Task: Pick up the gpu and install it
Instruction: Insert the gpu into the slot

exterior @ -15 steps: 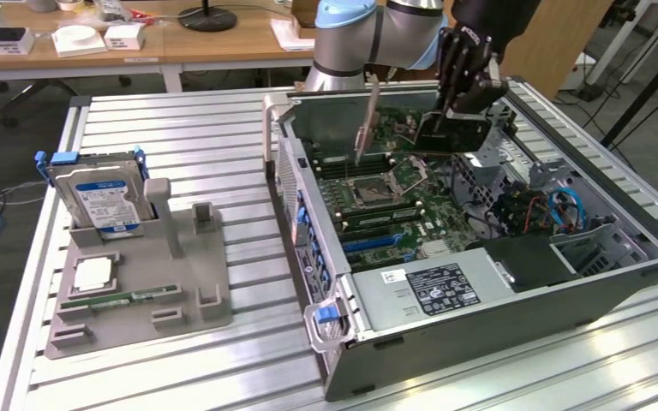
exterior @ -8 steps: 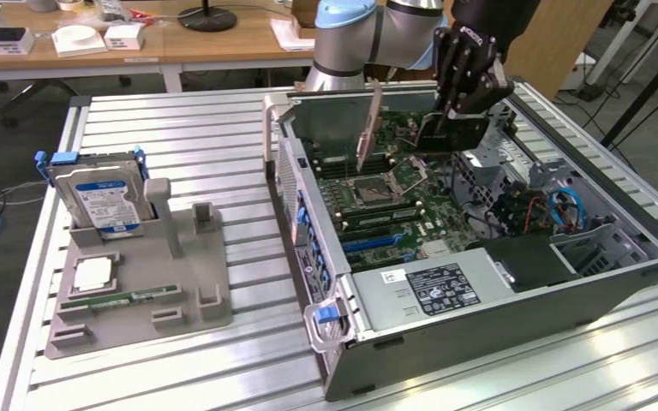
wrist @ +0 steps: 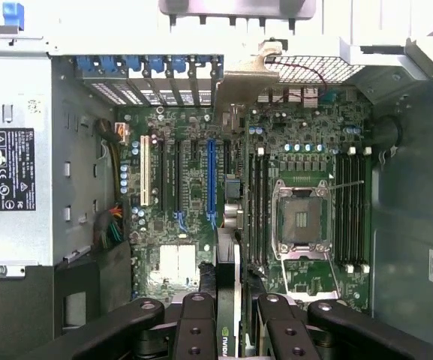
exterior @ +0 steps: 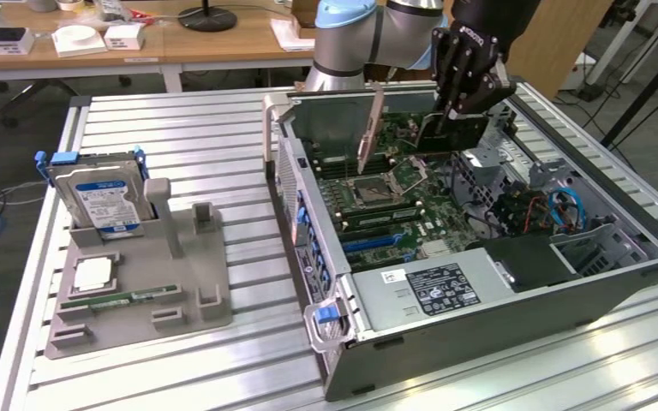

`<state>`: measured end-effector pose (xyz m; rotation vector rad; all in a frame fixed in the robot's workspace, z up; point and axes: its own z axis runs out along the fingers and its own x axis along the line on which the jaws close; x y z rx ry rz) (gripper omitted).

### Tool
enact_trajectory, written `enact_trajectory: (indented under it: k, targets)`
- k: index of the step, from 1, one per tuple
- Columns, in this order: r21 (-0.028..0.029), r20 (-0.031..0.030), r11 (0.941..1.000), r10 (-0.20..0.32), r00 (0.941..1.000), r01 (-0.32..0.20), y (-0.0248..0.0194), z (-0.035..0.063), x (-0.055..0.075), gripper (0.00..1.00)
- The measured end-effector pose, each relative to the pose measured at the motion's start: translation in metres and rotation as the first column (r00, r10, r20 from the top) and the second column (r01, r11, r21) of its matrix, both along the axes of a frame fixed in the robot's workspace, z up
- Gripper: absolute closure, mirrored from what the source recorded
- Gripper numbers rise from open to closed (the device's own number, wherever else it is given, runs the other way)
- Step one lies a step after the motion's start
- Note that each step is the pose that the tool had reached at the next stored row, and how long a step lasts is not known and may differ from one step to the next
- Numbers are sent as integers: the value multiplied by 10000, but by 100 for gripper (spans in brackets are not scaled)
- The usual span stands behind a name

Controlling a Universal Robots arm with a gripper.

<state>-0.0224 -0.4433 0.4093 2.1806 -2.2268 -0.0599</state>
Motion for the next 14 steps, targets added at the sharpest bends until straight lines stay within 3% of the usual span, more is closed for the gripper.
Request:
enact_trajectory:
  k: [5, 14]
  targets:
    - [1, 3, 10000, 42, 10000, -42, 0, -2, 0, 74]
    - [-3, 144, 9997, 245, 9996, -245, 6, -33, 0, 74]
